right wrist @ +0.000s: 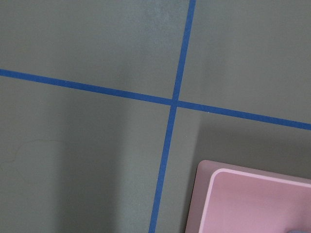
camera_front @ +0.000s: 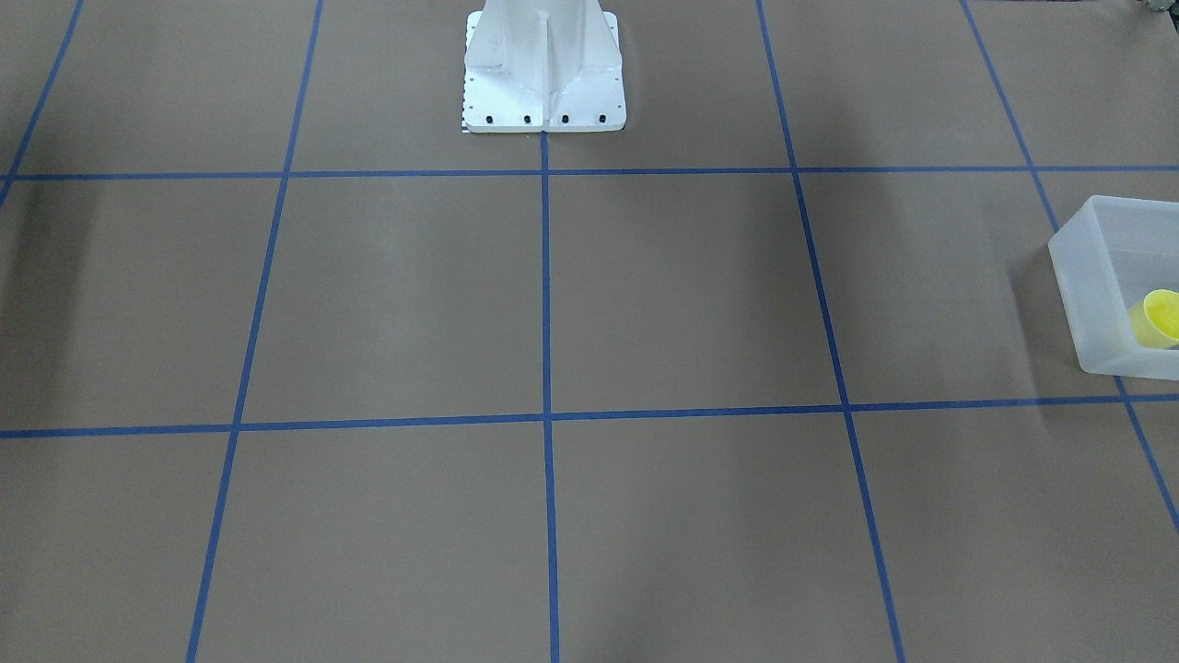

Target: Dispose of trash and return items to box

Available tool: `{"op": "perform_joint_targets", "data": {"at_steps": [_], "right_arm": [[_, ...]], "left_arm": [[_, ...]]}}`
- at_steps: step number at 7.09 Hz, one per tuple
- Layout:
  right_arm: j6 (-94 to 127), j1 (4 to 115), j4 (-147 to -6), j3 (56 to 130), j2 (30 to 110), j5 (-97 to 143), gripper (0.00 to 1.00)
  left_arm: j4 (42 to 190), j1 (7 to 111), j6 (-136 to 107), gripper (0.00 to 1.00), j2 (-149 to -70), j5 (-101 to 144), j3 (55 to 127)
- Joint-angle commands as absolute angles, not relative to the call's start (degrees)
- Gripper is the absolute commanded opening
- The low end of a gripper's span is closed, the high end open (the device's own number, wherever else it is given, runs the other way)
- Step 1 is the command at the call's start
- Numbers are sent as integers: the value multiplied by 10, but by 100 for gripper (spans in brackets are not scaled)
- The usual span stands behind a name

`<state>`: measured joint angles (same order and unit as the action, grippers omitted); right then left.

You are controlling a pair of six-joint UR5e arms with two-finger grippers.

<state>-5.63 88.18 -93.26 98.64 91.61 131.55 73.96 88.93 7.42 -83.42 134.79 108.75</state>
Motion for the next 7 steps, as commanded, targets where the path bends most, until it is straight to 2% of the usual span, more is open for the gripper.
{"op": "perform_joint_targets", "data": {"at_steps": [1, 7], "right_arm": [[-56, 881, -933, 989, 918, 1316, 100], [-56, 879, -933, 989, 917, 1321, 100]], "left_arm": [[746, 889, 75, 98, -838, 1346, 1075], [771, 889, 74, 98, -839, 1347, 1070]]}}
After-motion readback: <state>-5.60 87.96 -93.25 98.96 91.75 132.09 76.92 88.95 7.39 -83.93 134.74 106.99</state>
